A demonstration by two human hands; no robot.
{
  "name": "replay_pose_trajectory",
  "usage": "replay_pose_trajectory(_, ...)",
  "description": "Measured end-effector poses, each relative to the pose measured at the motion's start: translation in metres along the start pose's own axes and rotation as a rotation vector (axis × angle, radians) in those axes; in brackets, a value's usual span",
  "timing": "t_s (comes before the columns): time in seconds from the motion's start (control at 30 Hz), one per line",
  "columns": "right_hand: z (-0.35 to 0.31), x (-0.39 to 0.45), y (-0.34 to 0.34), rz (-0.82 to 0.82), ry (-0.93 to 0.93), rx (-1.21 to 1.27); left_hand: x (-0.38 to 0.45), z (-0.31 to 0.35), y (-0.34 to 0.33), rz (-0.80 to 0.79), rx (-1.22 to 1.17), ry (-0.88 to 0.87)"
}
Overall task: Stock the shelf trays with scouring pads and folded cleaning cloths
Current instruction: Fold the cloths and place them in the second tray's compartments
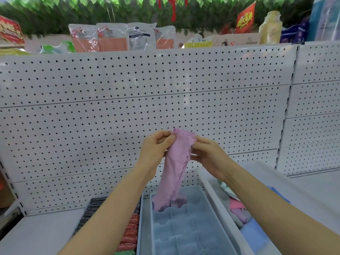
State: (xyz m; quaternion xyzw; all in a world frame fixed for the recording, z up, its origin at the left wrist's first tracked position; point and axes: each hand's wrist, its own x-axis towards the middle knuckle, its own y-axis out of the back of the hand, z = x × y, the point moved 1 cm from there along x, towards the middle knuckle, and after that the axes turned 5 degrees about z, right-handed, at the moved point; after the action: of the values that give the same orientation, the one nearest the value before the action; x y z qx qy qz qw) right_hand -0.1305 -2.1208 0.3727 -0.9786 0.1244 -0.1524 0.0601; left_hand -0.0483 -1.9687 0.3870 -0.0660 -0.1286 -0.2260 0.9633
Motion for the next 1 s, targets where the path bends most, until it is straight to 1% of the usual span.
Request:
replay_pose_trajectory(0.07,-0.003,-0.001,-0.005,0.029,-0.004,0.01,-0.001,0.002,0.0,0.018,-0.011,-0.007)
replay_pose_trajectory(0.17,-0.007,-0.002,-0.009,0.053,-0.036,0.019,0.0,0.005,-0.001,0.107,-0.016,-0.032)
replay_pose_trajectory(0.27,-0.006,-0.004,-0.017,0.03,-0.01,-0.112,0.0,0.008,-0.005,0.216,-0.007,-0.087)
replay_pose_trajectory(0.33,-0.004,-0.004,-0.023,0.071,-0.011,-0.13,-0.001,0.011,-0.011,0.278,0.011,-0.129)
replay_pose_trajectory(0.4,-0.001,-0.004,-0.026,0.132,-0.012,-0.117,-0.003,0.014,-0.016,0.294,0.032,-0.165)
replay_pose_trajectory(0.47,0.001,-0.002,-0.026,0.197,-0.016,-0.076,-0.005,0.017,-0.017,0.259,0.064,-0.19)
replay_pose_trajectory(0.53,-0.001,0.0,-0.022,0.233,-0.024,-0.019,-0.006,0.017,-0.014,0.174,0.079,-0.18)
replay_pose_trajectory(0.6,-0.005,0.002,-0.017,0.232,-0.022,0.035,-0.007,0.009,-0.004,0.051,0.082,-0.086)
replay_pose_trajectory(0.67,-0.01,0.003,-0.012,0.221,-0.02,0.084,-0.008,-0.003,0.008,-0.11,0.074,0.042)
replay_pose_trajectory(0.73,-0.014,0.005,-0.008,0.201,-0.022,0.121,-0.011,-0.017,0.017,-0.218,0.091,0.093)
replay_pose_trajectory(0.87,-0.016,0.008,-0.005,0.14,-0.019,0.11,-0.016,-0.025,0.021,-0.193,0.161,0.042)
replay_pose_trajectory(1.0,-0.018,0.007,-0.006,0.127,-0.011,0.067,-0.018,-0.015,0.015,-0.191,0.207,-0.028)
